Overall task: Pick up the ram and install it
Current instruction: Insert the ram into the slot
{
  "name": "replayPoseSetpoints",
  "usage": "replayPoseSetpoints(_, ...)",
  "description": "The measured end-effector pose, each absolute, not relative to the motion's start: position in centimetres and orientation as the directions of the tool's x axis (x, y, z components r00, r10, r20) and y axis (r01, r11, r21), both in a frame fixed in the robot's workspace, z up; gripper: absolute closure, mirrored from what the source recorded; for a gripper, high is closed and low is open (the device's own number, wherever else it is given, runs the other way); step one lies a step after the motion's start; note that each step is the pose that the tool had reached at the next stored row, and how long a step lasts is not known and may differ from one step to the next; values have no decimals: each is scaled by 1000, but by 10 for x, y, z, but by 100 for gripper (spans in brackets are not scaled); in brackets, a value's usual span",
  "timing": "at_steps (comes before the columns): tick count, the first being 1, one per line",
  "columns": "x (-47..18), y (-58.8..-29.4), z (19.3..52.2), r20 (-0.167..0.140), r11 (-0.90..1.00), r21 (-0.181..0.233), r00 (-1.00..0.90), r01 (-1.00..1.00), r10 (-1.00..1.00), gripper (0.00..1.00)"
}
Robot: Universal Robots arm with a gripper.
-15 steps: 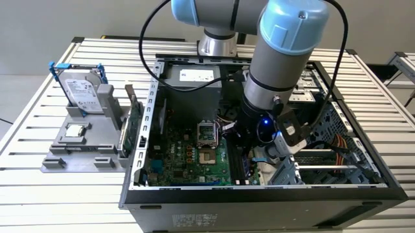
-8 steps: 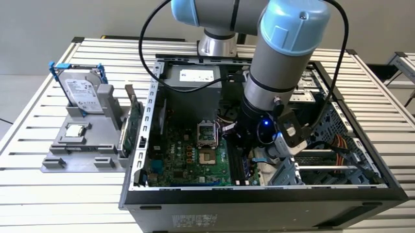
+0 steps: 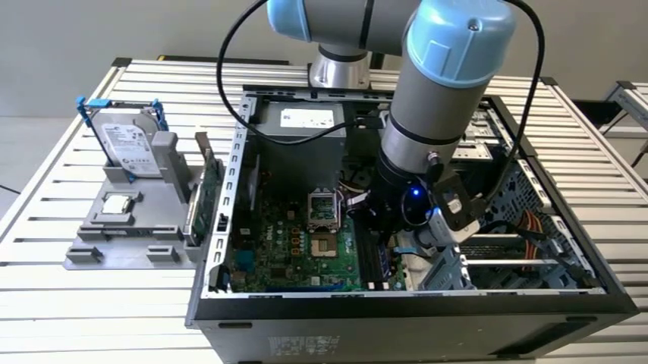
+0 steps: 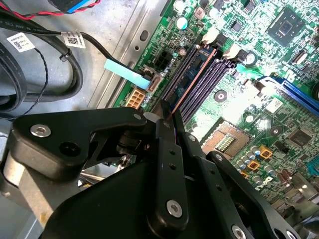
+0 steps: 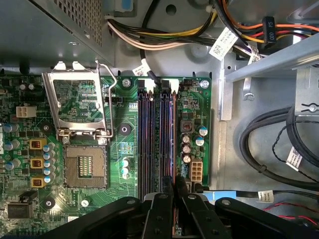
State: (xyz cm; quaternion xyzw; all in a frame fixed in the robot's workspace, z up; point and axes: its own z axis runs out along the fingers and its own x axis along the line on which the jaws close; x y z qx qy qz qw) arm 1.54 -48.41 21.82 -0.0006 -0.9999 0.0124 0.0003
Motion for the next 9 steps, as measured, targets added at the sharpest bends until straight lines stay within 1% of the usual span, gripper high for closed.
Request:
replayPoseSetpoints(6,15,-484,218,2,1000,-25,-1000,1,1,100)
replayPoseSetpoints(9,16,-484,219,11,1000,-24,-1000,1,2,100)
